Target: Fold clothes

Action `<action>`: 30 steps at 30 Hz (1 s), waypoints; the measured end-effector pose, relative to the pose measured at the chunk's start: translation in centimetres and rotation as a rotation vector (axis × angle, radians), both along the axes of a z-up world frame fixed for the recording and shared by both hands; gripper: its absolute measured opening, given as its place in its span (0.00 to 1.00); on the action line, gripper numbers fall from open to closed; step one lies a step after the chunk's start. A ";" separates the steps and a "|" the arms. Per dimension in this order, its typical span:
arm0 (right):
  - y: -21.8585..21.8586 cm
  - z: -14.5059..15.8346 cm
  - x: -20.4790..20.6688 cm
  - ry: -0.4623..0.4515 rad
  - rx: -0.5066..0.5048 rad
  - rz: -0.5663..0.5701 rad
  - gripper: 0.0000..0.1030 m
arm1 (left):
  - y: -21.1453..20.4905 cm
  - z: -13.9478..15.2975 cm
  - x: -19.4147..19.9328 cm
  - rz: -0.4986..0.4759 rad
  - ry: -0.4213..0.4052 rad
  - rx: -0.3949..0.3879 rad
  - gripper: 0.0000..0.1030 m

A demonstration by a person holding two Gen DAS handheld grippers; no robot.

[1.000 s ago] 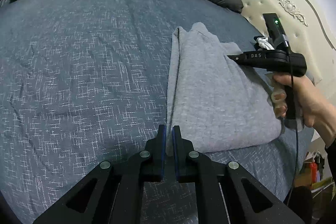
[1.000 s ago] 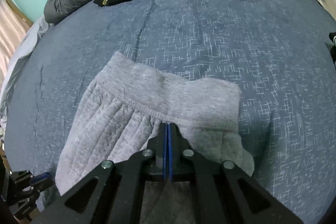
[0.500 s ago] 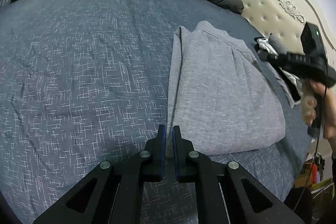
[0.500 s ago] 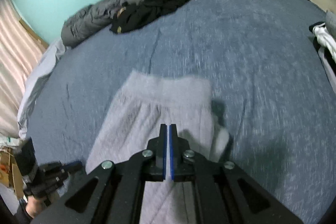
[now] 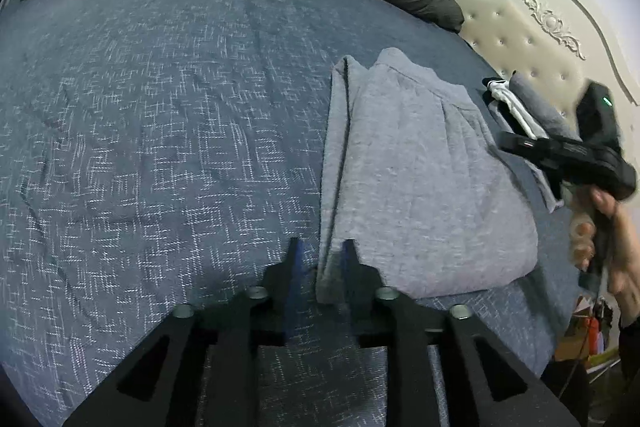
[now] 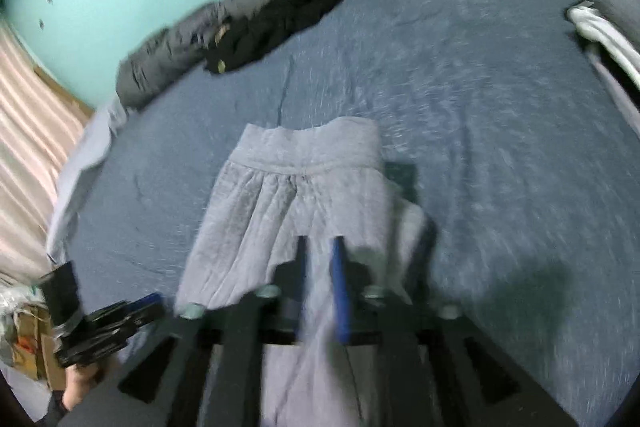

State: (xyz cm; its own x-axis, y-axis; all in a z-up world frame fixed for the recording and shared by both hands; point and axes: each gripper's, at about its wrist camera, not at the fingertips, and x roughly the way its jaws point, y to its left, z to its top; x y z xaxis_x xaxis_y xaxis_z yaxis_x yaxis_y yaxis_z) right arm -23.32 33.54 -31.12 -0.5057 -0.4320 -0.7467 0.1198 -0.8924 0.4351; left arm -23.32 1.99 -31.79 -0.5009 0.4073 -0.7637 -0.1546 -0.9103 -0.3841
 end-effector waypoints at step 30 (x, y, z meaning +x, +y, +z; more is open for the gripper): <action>1.2 -6.5 6.7 -0.196 -0.177 -0.032 0.78 | 1.8 -3.5 -2.0 -0.067 -0.107 0.113 0.63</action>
